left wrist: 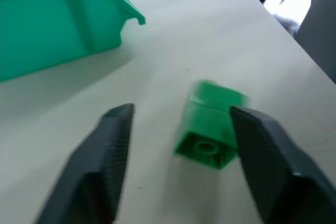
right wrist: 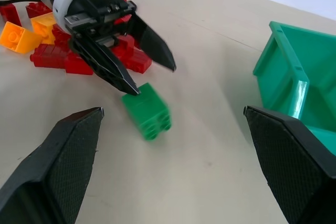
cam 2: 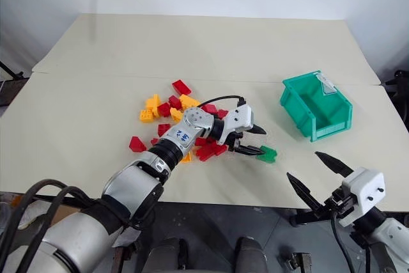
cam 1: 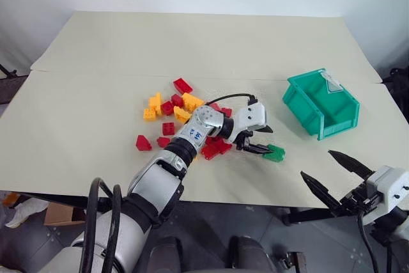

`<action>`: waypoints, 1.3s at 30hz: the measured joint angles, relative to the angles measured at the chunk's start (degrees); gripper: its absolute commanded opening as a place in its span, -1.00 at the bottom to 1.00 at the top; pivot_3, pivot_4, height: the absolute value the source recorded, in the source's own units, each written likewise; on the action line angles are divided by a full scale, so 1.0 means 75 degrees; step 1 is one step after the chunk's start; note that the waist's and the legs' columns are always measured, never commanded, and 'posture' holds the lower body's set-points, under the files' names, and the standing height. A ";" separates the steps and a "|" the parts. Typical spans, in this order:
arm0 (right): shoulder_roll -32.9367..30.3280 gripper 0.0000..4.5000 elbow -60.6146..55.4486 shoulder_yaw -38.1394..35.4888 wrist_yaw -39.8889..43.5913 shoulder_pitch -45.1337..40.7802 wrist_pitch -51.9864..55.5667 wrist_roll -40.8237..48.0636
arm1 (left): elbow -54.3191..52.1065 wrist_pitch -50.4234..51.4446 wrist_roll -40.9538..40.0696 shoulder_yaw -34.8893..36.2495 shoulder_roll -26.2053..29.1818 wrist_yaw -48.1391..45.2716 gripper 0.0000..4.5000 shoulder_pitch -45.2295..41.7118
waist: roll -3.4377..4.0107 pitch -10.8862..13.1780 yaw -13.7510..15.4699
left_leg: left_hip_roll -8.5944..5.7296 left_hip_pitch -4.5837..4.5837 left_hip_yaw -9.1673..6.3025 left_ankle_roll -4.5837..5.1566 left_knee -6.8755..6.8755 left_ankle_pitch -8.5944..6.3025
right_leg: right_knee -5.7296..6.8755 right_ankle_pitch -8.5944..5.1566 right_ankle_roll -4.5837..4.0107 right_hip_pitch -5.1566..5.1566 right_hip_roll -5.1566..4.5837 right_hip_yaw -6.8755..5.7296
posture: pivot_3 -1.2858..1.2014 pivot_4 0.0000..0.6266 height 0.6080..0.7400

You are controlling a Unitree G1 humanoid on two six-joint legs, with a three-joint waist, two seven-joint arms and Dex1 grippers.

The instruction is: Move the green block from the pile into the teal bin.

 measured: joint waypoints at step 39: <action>-0.3657 1.00 0.0966 0.1193 0.0789 -0.3061 0.4005 0.0370 | -0.7233 0.1834 -0.3222 0.2879 0.4891 -0.2076 0.98 0.6212 | 0.0017 -0.0004 -0.0113 | 0.0014 0.0014 0.0002 0.0007 0.0078 -0.0007 | 0.0110 0.0001 -0.0001 -0.0006 -0.0001 0.0035 | 0.03 -0.52 1.00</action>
